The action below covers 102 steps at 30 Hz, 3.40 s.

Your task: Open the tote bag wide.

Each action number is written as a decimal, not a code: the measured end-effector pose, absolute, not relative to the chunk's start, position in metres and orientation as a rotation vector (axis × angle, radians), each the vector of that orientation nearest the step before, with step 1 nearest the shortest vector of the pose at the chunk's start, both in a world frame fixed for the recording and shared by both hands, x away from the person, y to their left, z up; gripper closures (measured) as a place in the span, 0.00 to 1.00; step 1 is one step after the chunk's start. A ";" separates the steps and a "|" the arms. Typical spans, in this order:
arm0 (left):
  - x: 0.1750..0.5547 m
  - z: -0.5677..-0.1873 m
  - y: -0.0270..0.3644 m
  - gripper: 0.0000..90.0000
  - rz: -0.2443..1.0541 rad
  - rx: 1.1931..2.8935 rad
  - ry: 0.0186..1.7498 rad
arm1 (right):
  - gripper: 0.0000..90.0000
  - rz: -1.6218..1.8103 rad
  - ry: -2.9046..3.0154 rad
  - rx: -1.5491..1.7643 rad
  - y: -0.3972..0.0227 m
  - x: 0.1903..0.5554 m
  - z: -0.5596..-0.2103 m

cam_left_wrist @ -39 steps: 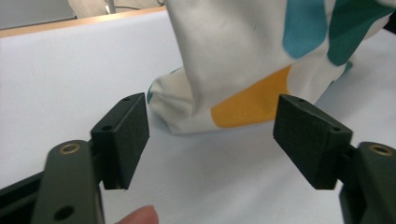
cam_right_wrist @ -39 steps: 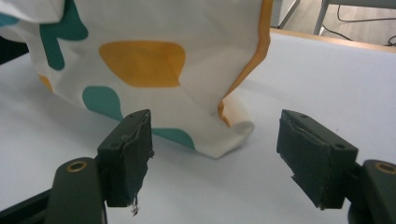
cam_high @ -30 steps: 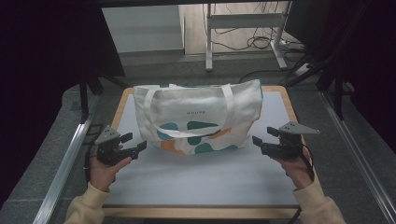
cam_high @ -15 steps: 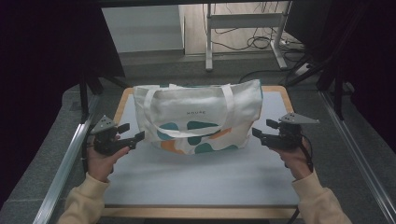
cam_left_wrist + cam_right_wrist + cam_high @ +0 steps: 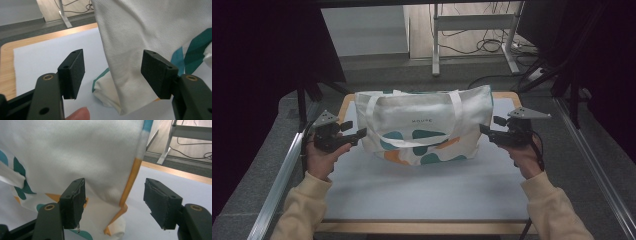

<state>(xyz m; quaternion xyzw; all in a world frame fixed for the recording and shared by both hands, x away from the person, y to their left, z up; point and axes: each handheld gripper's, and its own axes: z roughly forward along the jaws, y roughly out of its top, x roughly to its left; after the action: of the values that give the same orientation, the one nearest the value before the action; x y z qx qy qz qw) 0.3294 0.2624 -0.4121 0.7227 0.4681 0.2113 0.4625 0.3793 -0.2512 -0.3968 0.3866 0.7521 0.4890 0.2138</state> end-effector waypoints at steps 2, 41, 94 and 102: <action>0.332 -0.413 0.261 0.40 0.509 1.777 1.145 | 0.39 1.357 2.091 1.068 -0.250 0.382 -0.395; 0.306 -0.433 0.253 0.95 0.495 1.811 0.980 | 0.94 1.399 2.073 0.912 -0.255 0.360 -0.405; 0.302 -0.509 0.228 0.96 0.448 2.006 1.041 | 0.94 1.182 2.297 1.029 -0.243 0.365 -0.499; 0.307 -0.518 0.225 0.96 0.436 2.038 1.060 | 0.95 1.123 2.345 1.040 -0.240 0.365 -0.512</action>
<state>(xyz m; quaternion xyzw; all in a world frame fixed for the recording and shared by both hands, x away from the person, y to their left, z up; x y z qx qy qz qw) 0.3068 0.2250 -0.5177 0.8024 0.4171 0.1714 0.3909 0.3648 -0.2399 -0.5119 0.3659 0.8253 0.3952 0.1697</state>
